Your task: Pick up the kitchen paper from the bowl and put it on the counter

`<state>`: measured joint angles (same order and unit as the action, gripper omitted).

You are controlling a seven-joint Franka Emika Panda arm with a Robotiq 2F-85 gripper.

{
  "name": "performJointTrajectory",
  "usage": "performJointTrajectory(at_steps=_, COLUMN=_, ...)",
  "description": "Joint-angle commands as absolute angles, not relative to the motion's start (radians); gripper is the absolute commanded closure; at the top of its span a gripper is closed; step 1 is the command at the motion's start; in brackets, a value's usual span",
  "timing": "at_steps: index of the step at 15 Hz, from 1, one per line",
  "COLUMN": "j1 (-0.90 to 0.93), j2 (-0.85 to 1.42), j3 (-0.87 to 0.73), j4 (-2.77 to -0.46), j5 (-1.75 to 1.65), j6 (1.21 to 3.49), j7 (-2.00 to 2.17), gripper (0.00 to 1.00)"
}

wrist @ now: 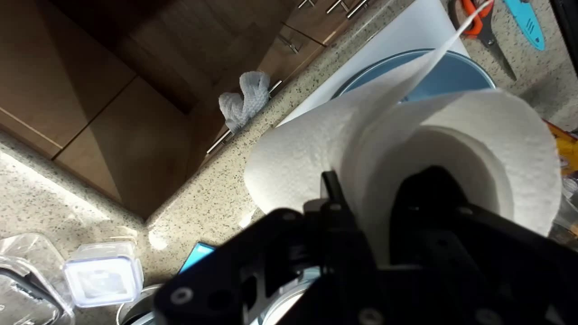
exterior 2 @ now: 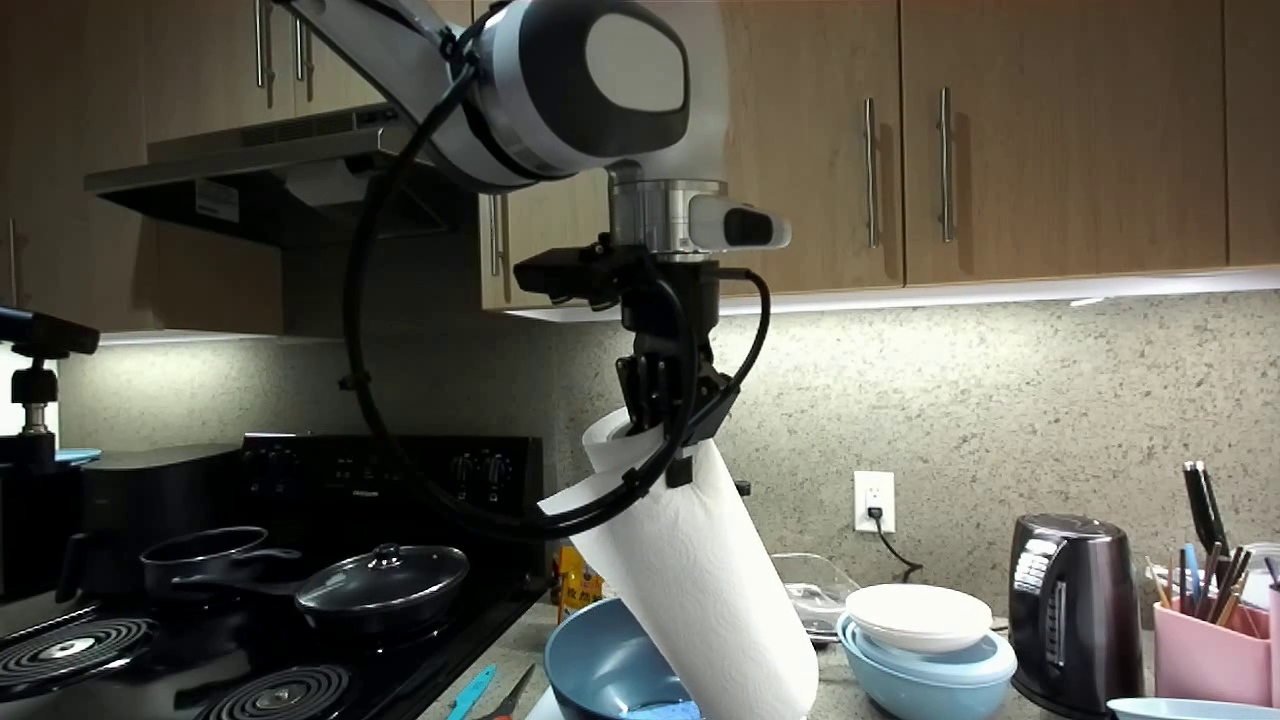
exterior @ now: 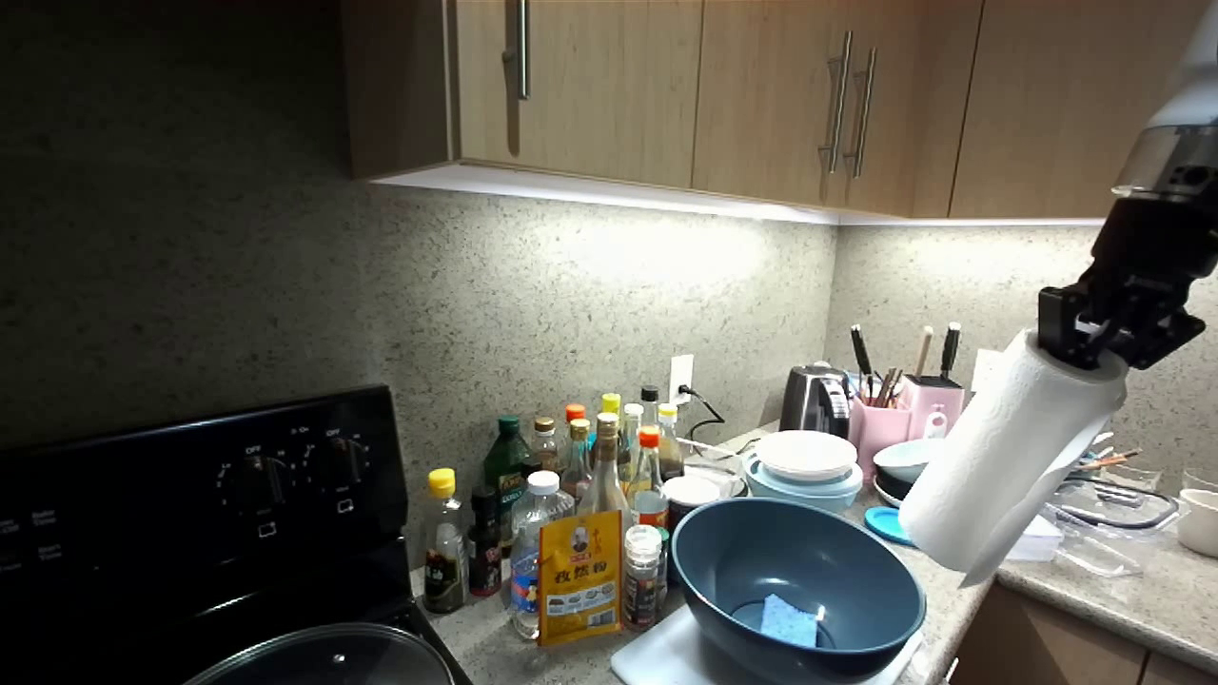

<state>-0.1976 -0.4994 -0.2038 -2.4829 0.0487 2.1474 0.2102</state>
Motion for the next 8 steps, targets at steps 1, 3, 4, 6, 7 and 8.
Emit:
performJointTrajectory(at_steps=1, j1=-0.210, j2=-0.459, j3=-0.211, j4=-2.428, j5=0.080, j6=2.092, j7=0.178, gripper=0.97)
performJointTrajectory(at_steps=3, j1=-0.203, j2=-0.444, j3=-0.224, j4=-2.408, j5=0.095, j6=2.061, j7=0.161, gripper=0.97)
performJointTrajectory(at_steps=4, j1=-0.198, j2=-0.437, j3=-0.232, j4=-2.398, j5=0.107, j6=2.047, j7=0.148, gripper=0.97)
performJointTrajectory(at_steps=6, j1=-0.188, j2=-0.418, j3=-0.256, j4=-2.374, j5=0.148, j6=2.011, j7=0.100, gripper=0.97)
performJointTrajectory(at_steps=7, j1=-0.187, j2=-0.408, j3=-0.265, j4=-2.363, j5=0.164, j6=1.996, j7=0.079, gripper=0.97)
performJointTrajectory(at_steps=8, j1=-0.190, j2=-0.399, j3=-0.270, j4=-2.352, j5=0.175, j6=1.979, j7=0.066, gripper=0.97)
